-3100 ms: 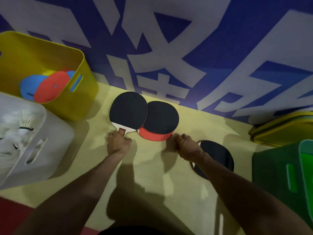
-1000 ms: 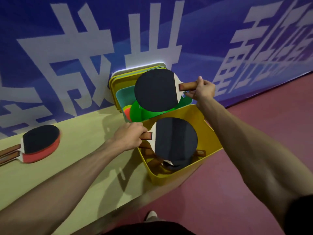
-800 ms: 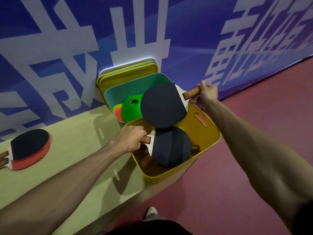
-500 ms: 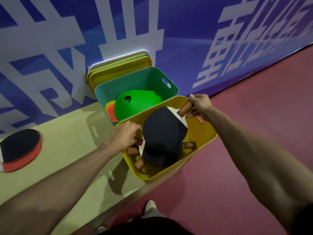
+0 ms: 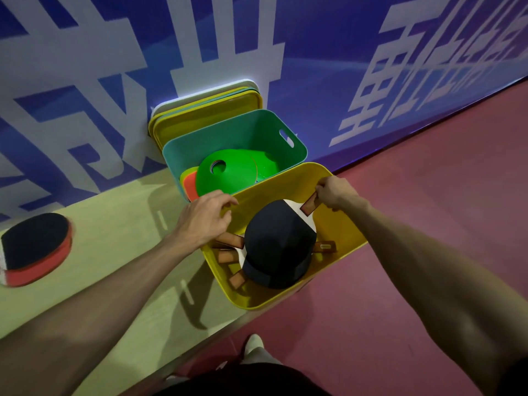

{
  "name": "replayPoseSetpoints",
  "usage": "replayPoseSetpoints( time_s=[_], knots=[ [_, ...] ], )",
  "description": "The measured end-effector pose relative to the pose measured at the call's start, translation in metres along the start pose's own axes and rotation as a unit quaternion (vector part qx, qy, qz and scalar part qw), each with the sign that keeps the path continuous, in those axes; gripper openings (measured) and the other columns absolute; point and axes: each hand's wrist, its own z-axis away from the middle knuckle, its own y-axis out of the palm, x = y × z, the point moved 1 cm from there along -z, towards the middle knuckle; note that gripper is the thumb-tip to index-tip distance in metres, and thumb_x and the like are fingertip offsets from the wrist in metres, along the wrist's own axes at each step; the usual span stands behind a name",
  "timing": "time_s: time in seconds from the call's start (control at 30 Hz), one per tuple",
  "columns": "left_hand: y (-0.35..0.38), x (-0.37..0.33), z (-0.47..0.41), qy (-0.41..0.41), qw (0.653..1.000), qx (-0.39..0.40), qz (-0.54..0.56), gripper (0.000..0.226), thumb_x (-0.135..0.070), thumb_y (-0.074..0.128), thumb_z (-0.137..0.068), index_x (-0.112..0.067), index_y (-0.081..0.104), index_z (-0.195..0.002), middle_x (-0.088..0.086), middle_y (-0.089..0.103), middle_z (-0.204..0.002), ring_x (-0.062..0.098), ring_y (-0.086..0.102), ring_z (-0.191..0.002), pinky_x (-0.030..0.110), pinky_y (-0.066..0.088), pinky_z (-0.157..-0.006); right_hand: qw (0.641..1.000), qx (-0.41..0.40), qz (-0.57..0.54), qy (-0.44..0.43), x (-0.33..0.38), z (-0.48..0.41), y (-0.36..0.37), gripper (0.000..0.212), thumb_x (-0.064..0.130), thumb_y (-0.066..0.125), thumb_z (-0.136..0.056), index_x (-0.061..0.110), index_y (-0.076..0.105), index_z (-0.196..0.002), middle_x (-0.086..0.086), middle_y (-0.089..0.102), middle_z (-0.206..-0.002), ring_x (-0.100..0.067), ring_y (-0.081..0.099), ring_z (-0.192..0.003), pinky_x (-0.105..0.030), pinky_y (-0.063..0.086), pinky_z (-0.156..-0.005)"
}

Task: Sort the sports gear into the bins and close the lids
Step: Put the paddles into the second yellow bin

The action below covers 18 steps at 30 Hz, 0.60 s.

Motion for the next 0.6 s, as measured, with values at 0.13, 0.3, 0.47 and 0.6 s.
replayPoseSetpoints(
  time_s=[0.13,0.3,0.47,0.6],
  knots=[
    [-0.002,0.001,-0.001,0.022,0.999,-0.023,0.016,0.024,-0.019,0.059,-0.086,-0.023,0.066,-0.109,-0.003,0.063,-0.105,0.020,0.061,-0.095,0.041,0.053,-0.078,0.987,-0.029,0.155,-0.038,0.007,0.009,0.001,0.025,0.023,0.061,-0.087,0.012,0.065,-0.109,-0.011,0.064,-0.107,-0.032,0.062,-0.097,-0.038,0.052,-0.079],
    [-0.010,0.008,0.005,0.020,0.997,-0.054,0.042,0.030,-0.028,0.050,-0.080,-0.023,0.068,-0.104,-0.003,0.064,-0.101,0.020,0.062,-0.090,0.040,0.054,-0.073,0.975,-0.072,0.177,-0.110,0.033,0.013,0.007,0.028,0.013,0.052,-0.085,0.015,0.067,-0.109,-0.009,0.068,-0.105,-0.031,0.064,-0.095,-0.037,0.054,-0.076],
    [-0.027,0.034,0.015,-0.009,0.994,-0.084,0.064,0.022,-0.023,0.057,-0.081,-0.023,0.069,-0.100,-0.004,0.066,-0.098,0.017,0.062,-0.087,0.038,0.053,-0.074,0.969,-0.071,0.125,-0.203,0.080,0.023,0.015,0.027,0.017,0.050,-0.088,0.013,0.069,-0.108,-0.008,0.071,-0.106,-0.029,0.066,-0.093,-0.035,0.055,-0.077],
    [-0.049,0.065,0.032,-0.060,0.989,-0.110,0.074,0.022,-0.016,0.060,-0.084,-0.020,0.069,-0.104,-0.003,0.065,-0.100,0.014,0.060,-0.089,0.035,0.052,-0.080,0.960,-0.068,0.095,-0.254,0.137,0.031,0.031,0.024,0.018,0.051,-0.088,0.016,0.071,-0.102,-0.008,0.072,-0.106,-0.028,0.065,-0.098,-0.041,0.054,-0.084]
  ],
)
